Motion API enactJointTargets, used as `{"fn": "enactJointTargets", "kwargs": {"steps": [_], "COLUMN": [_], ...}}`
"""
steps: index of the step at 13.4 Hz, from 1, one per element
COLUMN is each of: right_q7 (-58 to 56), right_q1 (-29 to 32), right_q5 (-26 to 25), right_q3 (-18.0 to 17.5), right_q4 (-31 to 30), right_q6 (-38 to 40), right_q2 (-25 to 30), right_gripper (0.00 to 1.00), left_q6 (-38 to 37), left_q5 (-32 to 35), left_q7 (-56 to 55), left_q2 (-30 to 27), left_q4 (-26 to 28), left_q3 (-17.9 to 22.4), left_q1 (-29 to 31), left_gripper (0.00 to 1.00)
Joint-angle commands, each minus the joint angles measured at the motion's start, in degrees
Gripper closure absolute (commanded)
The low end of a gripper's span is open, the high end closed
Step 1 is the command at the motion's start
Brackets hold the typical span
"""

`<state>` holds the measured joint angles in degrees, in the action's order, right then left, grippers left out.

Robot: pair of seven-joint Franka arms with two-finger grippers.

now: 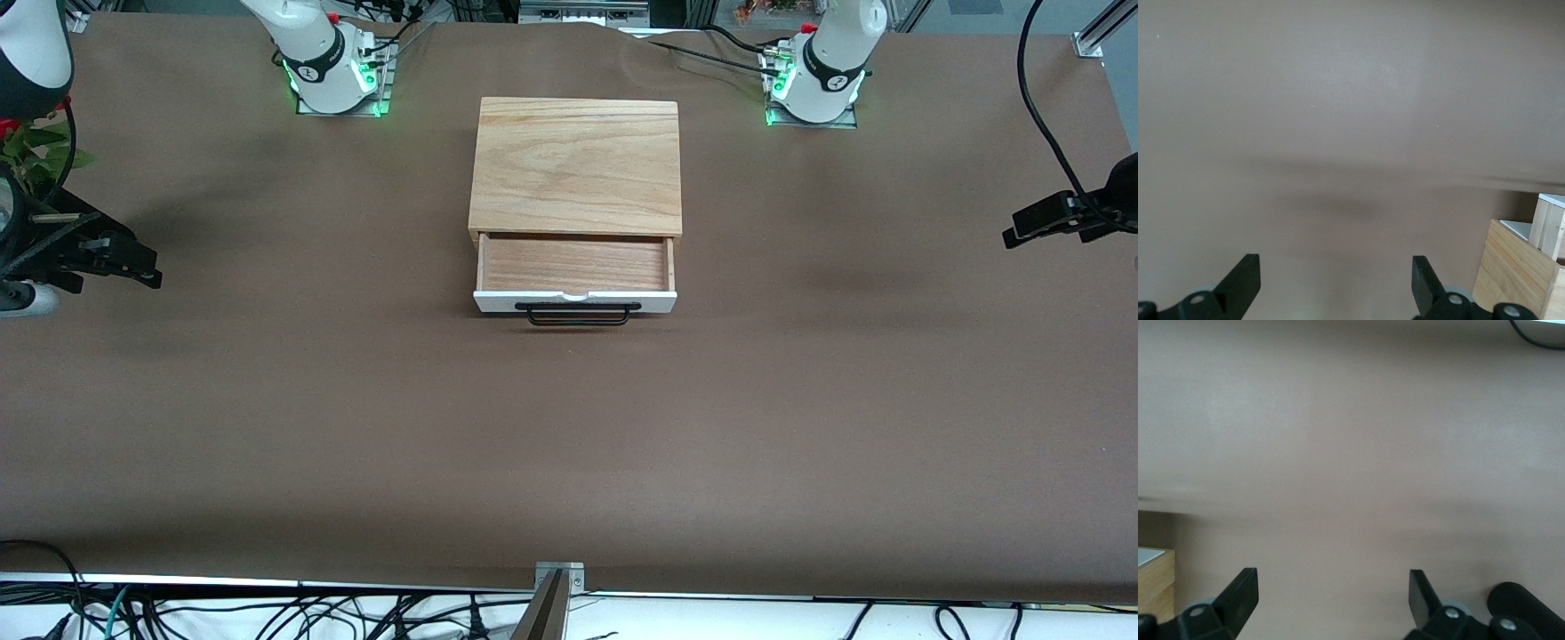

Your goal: Close drawer with both arms simultaneously

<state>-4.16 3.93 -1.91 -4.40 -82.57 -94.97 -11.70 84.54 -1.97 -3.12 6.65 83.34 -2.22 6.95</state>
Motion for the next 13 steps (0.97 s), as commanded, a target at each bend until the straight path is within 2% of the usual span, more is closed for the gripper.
{"fn": "enactJointTargets", "kwargs": {"steps": [1, 13], "right_q7": [0.1, 0.2], "right_q1": [0.2, 0.1], "right_q5": [0.3, 0.7], "right_q3": [-0.1, -0.2], "right_q4": [-0.2, -0.2], "right_q6": [0.7, 0.7], "right_q2": [0.8, 0.6], "right_gripper": [0.00, 0.00], "left_q6": [-0.8, -0.6], "left_q5": [-0.1, -0.9], "left_q7": [0.2, -2.6], "left_q2": [1.1, 1.1], "left_q4": [-1.8, -2.6], "left_q3": [-0.2, -0.2], "left_q1": [0.1, -0.2], "left_gripper": [0.00, 0.00]}}
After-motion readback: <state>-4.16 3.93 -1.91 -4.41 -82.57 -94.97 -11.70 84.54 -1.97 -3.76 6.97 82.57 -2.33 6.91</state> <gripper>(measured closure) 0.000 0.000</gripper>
